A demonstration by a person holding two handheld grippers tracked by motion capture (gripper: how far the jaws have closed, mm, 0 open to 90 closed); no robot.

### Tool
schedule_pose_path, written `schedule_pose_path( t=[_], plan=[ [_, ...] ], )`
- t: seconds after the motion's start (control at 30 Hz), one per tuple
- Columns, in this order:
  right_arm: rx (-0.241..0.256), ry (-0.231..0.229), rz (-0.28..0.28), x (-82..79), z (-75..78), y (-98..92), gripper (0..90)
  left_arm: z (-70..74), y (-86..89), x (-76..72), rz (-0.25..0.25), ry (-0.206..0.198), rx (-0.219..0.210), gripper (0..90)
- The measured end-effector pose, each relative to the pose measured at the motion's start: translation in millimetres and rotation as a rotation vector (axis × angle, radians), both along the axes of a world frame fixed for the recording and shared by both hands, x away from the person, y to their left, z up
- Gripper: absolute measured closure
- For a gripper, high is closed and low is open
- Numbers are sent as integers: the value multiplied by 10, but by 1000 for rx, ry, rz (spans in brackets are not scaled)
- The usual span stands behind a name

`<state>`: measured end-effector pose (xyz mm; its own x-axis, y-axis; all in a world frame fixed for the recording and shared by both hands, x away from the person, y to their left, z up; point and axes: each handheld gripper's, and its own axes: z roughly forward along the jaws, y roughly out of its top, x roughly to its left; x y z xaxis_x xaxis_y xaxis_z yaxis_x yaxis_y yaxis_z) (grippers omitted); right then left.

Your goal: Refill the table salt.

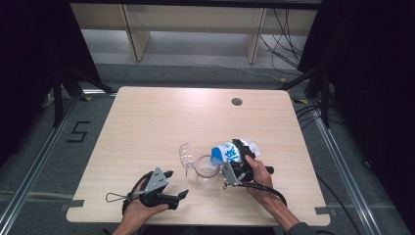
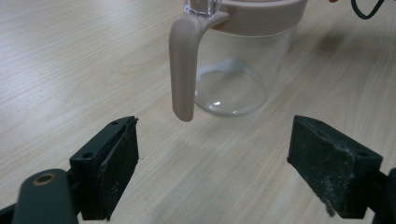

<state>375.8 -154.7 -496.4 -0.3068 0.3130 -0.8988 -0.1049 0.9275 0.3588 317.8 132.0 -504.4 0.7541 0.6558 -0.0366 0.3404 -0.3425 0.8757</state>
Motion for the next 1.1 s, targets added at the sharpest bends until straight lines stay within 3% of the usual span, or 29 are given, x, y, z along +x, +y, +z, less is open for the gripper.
schedule_pose_path(
  t=[0.13,0.2,0.23,0.3,0.37,0.43,0.47,0.6,0.63,0.7,0.8,0.9,1.0,1.1],
  plan=[
    [-14,-9,3,5,7,-6,476,2,-2,-7,5,0,7,157],
    [-76,-41,43,34,45,-12,476,-1,-3,0,3,2,2,157],
    [-58,-36,51,50,24,-26,476,-1,-5,0,5,2,-1,157],
    [-69,-57,51,50,21,-26,476,2,-4,-6,6,-1,6,158],
    [-61,-49,46,42,25,-25,476,2,0,-2,6,-2,13,157],
    [-27,-29,-3,-1,5,-9,476,1,-6,-3,9,2,3,158],
    [-95,-84,68,48,31,-22,478,2,-1,-2,8,-1,11,158],
    [-101,-87,75,49,20,-3,480,-1,-5,2,5,1,-1,157],
    [-83,-73,45,31,7,10,481,0,-4,2,5,1,-1,158],
    [-102,-77,79,55,9,20,482,1,1,-2,2,-2,4,158],
    [-99,-94,50,26,3,29,483,2,3,1,7,0,-1,158],
    [-108,-77,59,29,10,26,485,-1,0,-7,5,6,-9,158],
    [-121,-108,54,19,17,23,485,0,2,-3,7,6,-5,157],
    [-127,-96,69,22,17,23,487,-4,1,1,6,3,-9,158]
  ],
)
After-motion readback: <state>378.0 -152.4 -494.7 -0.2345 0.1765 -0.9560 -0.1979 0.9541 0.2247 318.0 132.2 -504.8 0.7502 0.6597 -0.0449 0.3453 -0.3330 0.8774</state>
